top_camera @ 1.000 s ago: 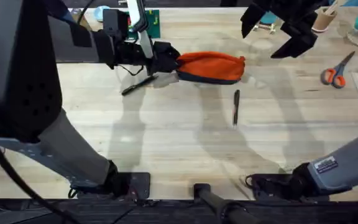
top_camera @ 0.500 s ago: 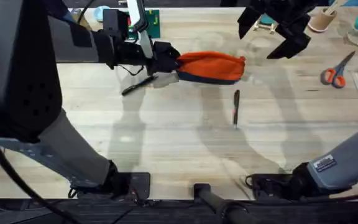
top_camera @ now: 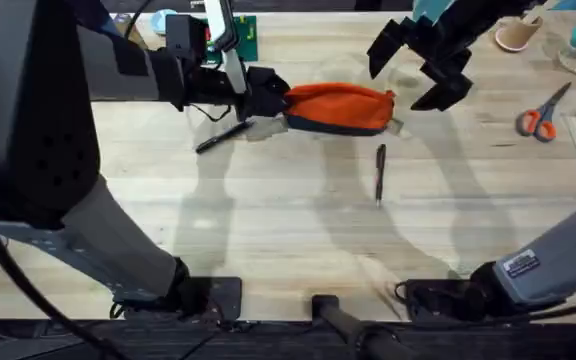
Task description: Unzip the bag, pick up the pens from the table one at a time and place them inside, then zip the bag closed.
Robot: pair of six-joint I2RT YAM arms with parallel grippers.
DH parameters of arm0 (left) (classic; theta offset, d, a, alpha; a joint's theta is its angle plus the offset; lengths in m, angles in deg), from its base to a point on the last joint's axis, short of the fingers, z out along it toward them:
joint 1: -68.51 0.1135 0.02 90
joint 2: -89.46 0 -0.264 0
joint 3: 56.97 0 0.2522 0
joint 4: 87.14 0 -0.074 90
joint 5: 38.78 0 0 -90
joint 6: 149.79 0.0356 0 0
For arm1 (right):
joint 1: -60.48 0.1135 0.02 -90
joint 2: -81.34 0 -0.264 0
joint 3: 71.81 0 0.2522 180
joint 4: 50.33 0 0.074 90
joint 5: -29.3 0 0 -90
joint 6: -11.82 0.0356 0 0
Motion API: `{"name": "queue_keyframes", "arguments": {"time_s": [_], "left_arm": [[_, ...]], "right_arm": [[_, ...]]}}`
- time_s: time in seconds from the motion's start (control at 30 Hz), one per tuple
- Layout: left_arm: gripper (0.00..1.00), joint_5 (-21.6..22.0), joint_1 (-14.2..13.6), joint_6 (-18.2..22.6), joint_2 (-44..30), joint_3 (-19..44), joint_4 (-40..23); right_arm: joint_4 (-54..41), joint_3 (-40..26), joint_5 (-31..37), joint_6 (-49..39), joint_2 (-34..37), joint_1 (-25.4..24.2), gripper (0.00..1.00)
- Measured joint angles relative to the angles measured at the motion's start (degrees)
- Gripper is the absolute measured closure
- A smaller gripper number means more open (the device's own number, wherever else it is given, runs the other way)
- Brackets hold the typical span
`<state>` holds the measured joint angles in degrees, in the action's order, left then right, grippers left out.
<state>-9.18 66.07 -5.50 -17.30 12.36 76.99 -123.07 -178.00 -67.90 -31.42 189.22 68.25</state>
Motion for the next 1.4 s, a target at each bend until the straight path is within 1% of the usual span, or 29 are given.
{"name": "queue_keyframes", "arguments": {"time_s": [0.3,0.5,0.63,0.83,0.9,0.93,1.03,1.1,1.13,1.2,1.27,1.3,1.33,1.37,1.4], "left_arm": [[0.959,0.0,0.0,0.0,0.0,0.0,0.0],[0.96,0.0,0.0,0.0,0.0,0.0,0.0],[0.96,0.0,0.0,0.0,0.0,0.0,0.0],[0.959,0.0,0.0,0.0,0.0,0.0,0.0],[0.959,0.0,0.0,0.0,0.0,0.0,0.0],[0.959,0.0,0.0,0.0,0.0,0.0,0.0],[0.959,0.0,0.0,0.0,0.0,0.0,0.0],[0.959,0.0,0.0,0.0,0.0,0.0,0.0],[0.959,0.0,0.0,0.0,0.0,0.0,0.0],[0.959,0.0,0.0,0.0,0.0,0.0,0.0],[0.959,0.0,0.0,0.0,0.0,0.0,0.0],[0.959,0.0,0.0,0.0,0.0,0.0,0.0],[0.959,0.0,0.0,0.0,0.0,0.0,0.0],[0.959,0.0,0.0,0.0,0.0,0.0,0.0],[0.959,0.0,0.0,0.0,0.0,0.0,0.1]], "right_arm": [[1.5,1.1,-0.1,1.4,0.0,0.2,0.007],[1.7,1.1,-0.2,2.0,0.0,1.9,0.021],[2.0,1.1,-0.3,2.5,0.6,3.0,0.042],[2.0,1.1,-0.5,2.8,1.8,3.1,0.119],[2.1,1.1,-0.5,2.9,1.8,3.1,0.181],[2.1,1.1,-0.5,2.9,1.8,3.1,0.235],[2.1,1.1,-0.5,3.0,1.8,3.1,0.471],[1.9,1.2,-0.4,3.0,1.8,3.1,0.606],[1.6,1.2,0.1,3.0,1.8,2.9,0.78],[1.5,1.3,0.1,3.0,1.8,2.7,0.813],[1.1,1.3,0.1,3.0,1.8,2.6,0.817],[0.9,1.3,0.1,2.9,1.8,2.5,0.849],[0.6,1.3,0.1,3.0,1.8,2.4,0.918],[0.2,1.3,0.0,3.0,1.8,2.3,0.952],[0.0,1.3,-0.1,3.0,1.8,2.1,0.959]]}}
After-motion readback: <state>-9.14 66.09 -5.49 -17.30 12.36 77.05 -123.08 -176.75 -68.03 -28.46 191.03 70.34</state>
